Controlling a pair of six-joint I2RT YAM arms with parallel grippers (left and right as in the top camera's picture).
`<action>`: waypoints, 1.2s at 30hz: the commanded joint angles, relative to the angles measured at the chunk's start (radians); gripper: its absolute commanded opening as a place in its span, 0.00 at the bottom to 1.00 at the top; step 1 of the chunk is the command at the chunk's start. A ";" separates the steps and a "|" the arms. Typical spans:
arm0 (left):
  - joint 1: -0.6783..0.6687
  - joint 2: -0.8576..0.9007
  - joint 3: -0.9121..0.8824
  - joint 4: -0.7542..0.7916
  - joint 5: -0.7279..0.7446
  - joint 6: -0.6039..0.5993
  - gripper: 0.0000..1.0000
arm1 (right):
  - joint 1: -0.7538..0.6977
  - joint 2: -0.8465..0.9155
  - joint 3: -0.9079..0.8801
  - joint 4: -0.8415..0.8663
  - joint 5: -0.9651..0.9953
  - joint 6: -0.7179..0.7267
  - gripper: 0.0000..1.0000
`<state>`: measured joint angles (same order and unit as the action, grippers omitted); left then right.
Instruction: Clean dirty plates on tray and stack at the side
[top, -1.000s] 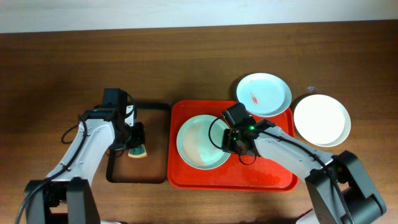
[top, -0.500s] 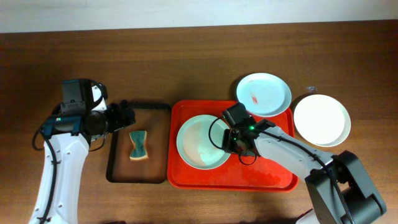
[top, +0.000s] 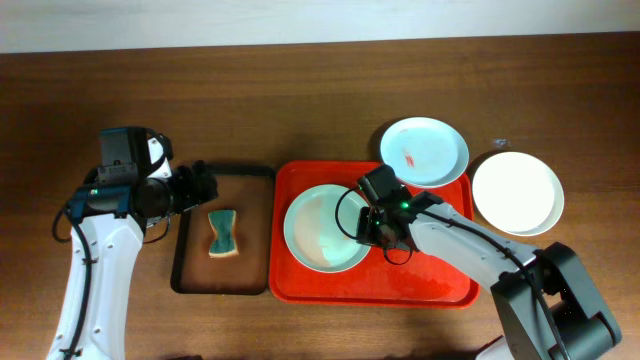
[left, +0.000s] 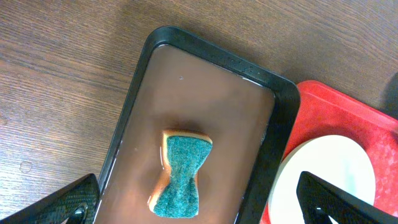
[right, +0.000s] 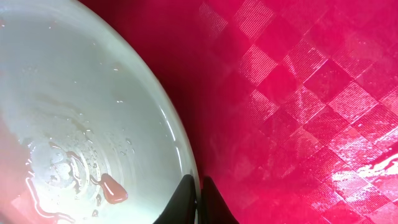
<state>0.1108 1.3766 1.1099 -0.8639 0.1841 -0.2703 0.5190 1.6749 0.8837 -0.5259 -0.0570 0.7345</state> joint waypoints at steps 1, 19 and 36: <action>0.002 -0.003 0.013 0.002 0.011 -0.009 0.99 | 0.003 0.002 0.048 -0.087 0.013 0.006 0.04; 0.002 -0.003 0.013 0.002 0.011 -0.009 0.99 | 0.309 0.111 0.483 -0.096 0.398 0.033 0.04; 0.002 -0.003 0.013 0.002 0.011 -0.009 0.99 | 0.450 0.116 0.667 0.082 0.936 -0.524 0.04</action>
<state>0.1108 1.3766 1.1099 -0.8639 0.1841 -0.2733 0.9154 1.8011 1.5276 -0.4774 0.6937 0.3153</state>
